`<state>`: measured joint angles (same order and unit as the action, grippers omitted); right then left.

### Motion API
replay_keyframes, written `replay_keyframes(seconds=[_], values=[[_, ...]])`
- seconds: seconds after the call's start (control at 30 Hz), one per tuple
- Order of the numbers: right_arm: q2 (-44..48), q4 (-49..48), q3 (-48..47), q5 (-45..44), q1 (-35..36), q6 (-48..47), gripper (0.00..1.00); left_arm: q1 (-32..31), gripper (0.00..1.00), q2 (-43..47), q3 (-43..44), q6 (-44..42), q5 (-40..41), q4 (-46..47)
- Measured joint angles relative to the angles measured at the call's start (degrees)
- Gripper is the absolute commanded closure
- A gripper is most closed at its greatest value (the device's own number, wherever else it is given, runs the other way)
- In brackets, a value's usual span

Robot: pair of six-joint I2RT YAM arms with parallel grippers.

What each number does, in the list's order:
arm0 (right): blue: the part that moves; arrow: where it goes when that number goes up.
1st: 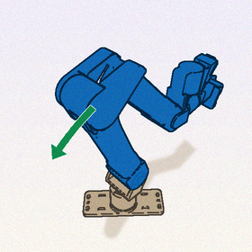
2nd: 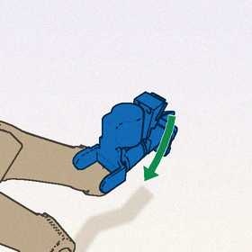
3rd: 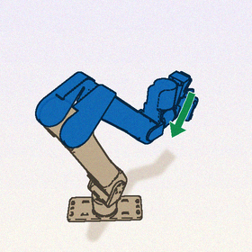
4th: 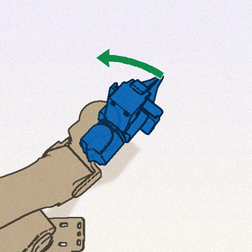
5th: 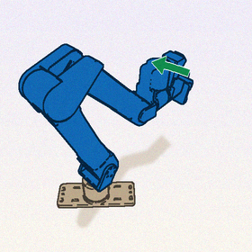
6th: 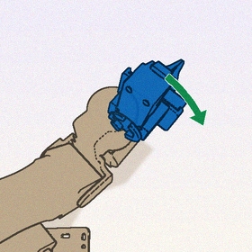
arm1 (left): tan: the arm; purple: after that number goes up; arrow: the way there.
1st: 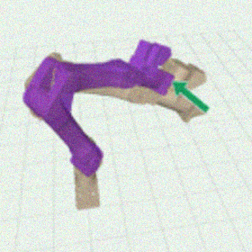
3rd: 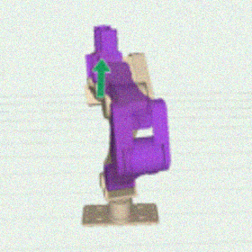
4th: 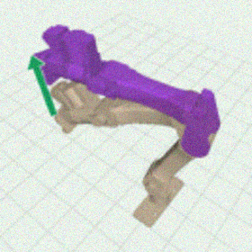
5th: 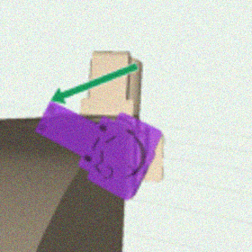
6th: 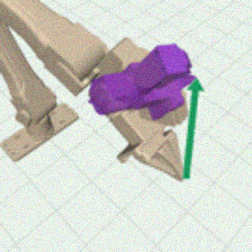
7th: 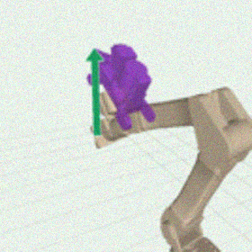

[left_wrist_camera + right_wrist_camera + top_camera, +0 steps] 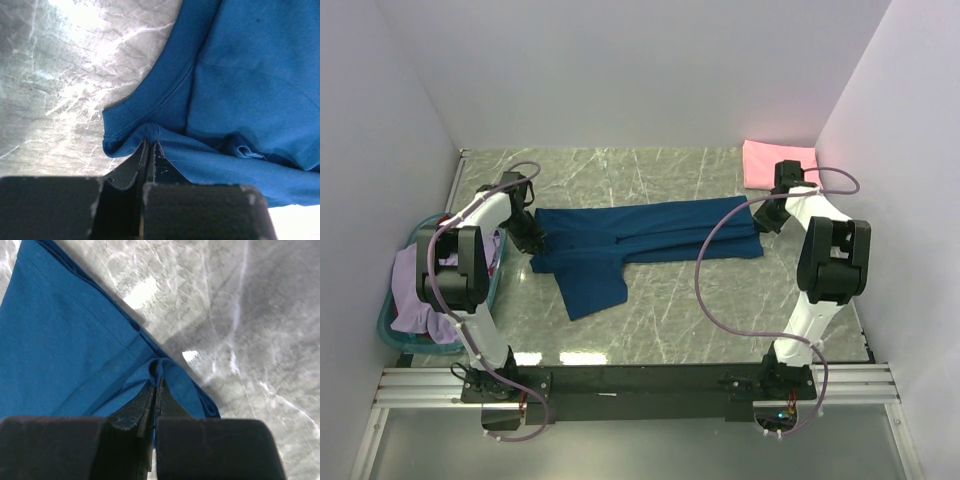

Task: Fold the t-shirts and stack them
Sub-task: Fold the tshirt

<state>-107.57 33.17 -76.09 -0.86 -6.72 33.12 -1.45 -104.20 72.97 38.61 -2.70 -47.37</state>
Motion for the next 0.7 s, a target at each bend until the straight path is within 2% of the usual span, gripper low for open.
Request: replay_keyframes(seconds=[0.1, 0.2, 0.3, 0.33, 0.4, 0.43, 0.57, 0.7], values=[[-1.01, -0.61, -0.13, 0.02, 0.33, -0.09, 0.97, 0.04, 0.96, -0.07, -0.46, 0.02, 0.24, 0.20], [-1.79, -0.92, -0.13, 0.02, 0.48, -0.20, 0.86, 0.04, 0.85, -0.35, -0.63, 0.07, 0.57, 0.26], [-2.05, -0.98, -0.13, -0.07, 0.76, -0.83, 0.72, 0.13, 0.68, -0.42, -0.63, 0.20, 0.76, 0.39], [-2.05, -1.01, -0.13, -0.22, 0.87, -1.01, 0.68, 0.15, 0.58, -0.37, -0.63, 0.15, 1.01, 0.42], [-1.92, -0.98, -0.28, -0.76, 1.31, -1.46, 0.60, 0.26, 0.49, -0.20, -0.63, 0.28, 1.20, 0.35], [-1.75, -0.96, -0.33, -1.11, 1.73, -1.84, 0.55, 0.31, 0.41, 0.15, -0.63, 0.39, 1.33, 0.33], [1.27, -0.92, -0.20, -1.55, 4.76, -2.60, 0.49, 0.31, 0.21, 3.67, -1.07, 0.98, 2.78, 0.20], [9.07, -1.64, 2.16, -1.29, 9.97, -3.15, 0.48, -0.68, 0.13, 11.91, -3.80, 1.55, 4.09, 0.22]])
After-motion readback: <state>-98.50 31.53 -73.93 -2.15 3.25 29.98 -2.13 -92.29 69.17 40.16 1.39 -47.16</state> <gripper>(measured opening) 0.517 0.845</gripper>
